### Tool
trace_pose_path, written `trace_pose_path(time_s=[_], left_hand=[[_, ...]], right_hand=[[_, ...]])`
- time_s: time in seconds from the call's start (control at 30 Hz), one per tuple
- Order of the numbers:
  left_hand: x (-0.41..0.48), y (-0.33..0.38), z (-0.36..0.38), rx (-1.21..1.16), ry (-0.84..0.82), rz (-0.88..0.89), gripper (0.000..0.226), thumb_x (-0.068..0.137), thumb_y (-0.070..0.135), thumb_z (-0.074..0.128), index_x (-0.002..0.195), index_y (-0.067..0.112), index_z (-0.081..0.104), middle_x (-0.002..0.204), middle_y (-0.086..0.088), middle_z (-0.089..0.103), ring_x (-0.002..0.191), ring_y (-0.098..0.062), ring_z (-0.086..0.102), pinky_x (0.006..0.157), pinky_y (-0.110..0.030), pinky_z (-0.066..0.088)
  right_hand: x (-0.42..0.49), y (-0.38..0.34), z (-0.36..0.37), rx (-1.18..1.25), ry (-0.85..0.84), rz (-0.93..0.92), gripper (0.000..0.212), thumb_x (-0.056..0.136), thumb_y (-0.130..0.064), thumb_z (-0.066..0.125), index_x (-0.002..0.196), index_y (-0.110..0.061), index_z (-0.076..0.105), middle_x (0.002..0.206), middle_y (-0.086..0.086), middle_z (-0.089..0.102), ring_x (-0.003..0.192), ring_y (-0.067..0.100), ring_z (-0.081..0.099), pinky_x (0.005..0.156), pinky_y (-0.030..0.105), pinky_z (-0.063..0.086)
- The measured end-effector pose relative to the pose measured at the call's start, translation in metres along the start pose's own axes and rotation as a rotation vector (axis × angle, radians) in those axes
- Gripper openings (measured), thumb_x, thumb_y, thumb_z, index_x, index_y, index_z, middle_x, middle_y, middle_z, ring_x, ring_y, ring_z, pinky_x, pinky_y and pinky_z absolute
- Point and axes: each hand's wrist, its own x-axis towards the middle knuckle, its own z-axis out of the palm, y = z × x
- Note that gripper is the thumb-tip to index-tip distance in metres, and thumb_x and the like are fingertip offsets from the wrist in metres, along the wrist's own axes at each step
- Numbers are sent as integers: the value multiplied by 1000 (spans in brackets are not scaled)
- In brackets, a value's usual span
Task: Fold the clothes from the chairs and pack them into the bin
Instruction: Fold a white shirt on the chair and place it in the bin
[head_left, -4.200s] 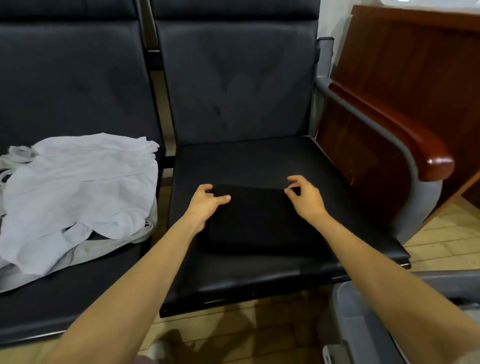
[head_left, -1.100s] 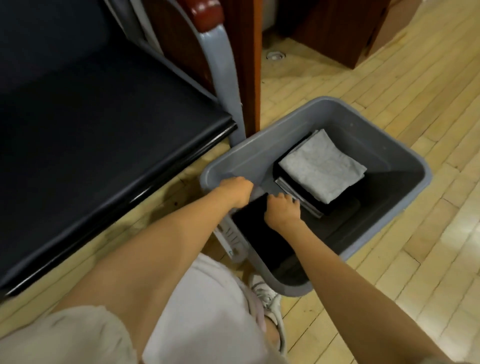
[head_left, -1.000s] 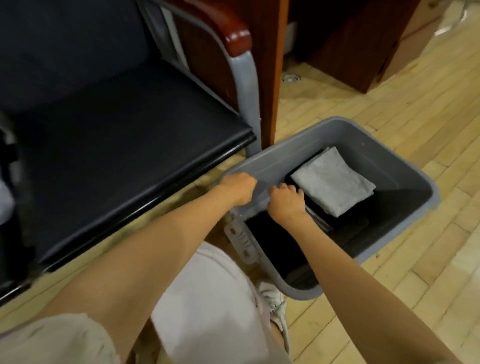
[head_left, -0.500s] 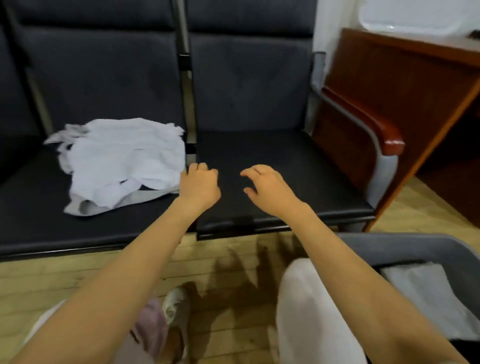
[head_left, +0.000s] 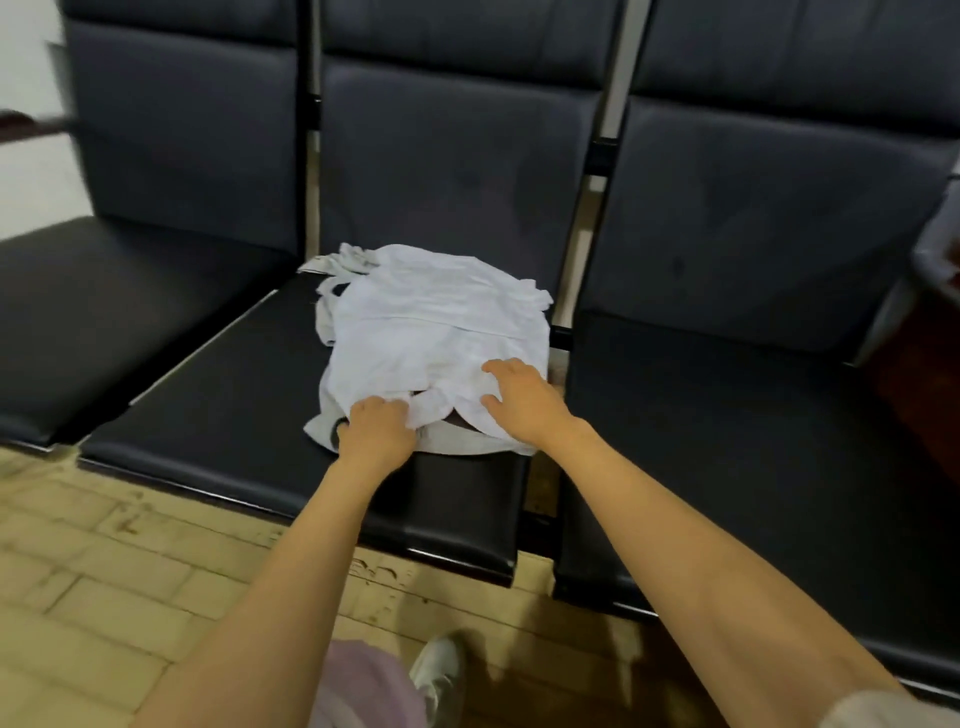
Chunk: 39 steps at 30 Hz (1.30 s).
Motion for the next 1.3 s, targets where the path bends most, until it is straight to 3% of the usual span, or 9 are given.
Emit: trace_pose_path(time_s=[0.33,0.43,0.63,0.7,0.77,0.87,1.0,1.17,1.3], left_hand=[[-4,-2,21,29,27,22,42,101,29,35,141,18,32,151,-10,21,139,-32,23,113,-49,19],[-7,7,23,-30,114,-47,47,101,32,38,144,16,27,154,-12,12,143,-31,13,114,-51,12],[-8,33,13,-217,486,78,78,88,36,64,151,20,20,159,-12,-2,146,-35,2,112,-59,11],[-6,42,9,-123,420,69,53,93,36,57,142,28,39,159,-8,5,146,-33,-1,112,-59,3],[-7,52,4,-135,318,86,26,100,30,45,120,20,57,143,-8,43,138,-33,29,109,-51,21],[-25,86,-5,-556,216,236,22,102,18,37,103,4,54,97,-15,61,92,-29,57,74,-33,40],[-79,160,3,-834,-191,451,24,101,20,41,116,9,57,113,-5,60,104,-15,54,86,-21,40],[-126,216,35,-701,-855,676,23,98,32,52,120,29,57,121,8,60,111,-8,56,95,-21,45],[-100,218,58,-264,-349,672,43,99,33,47,139,19,45,145,-1,43,131,-16,40,111,-32,32]], right_hand=[[50,2,16,-113,285,82,26,96,-4,38,117,-6,52,120,13,48,110,29,45,85,36,40],[40,0,1,263,467,-4,18,99,-7,38,104,-4,55,103,11,57,95,26,52,79,37,43],[-18,2,-49,754,355,-71,15,104,-19,33,92,-19,42,78,-5,42,67,5,37,62,20,34],[-40,15,-63,764,339,-84,18,103,-19,34,89,-23,44,77,-7,41,64,2,34,58,15,32],[-62,35,-76,661,329,-73,15,102,-21,38,90,-20,48,72,-5,44,60,5,34,53,16,30],[-92,71,-93,339,266,-9,12,100,-23,40,95,-18,50,70,1,52,56,11,41,53,25,35],[-133,122,-108,165,291,229,13,98,-22,43,96,-16,54,79,5,59,67,23,55,59,37,45],[-176,190,-102,246,213,574,36,101,-36,36,97,-13,64,94,2,61,93,25,56,82,39,45],[-183,205,-63,117,74,518,27,95,-30,50,114,-15,63,119,7,57,109,29,55,94,40,46]])
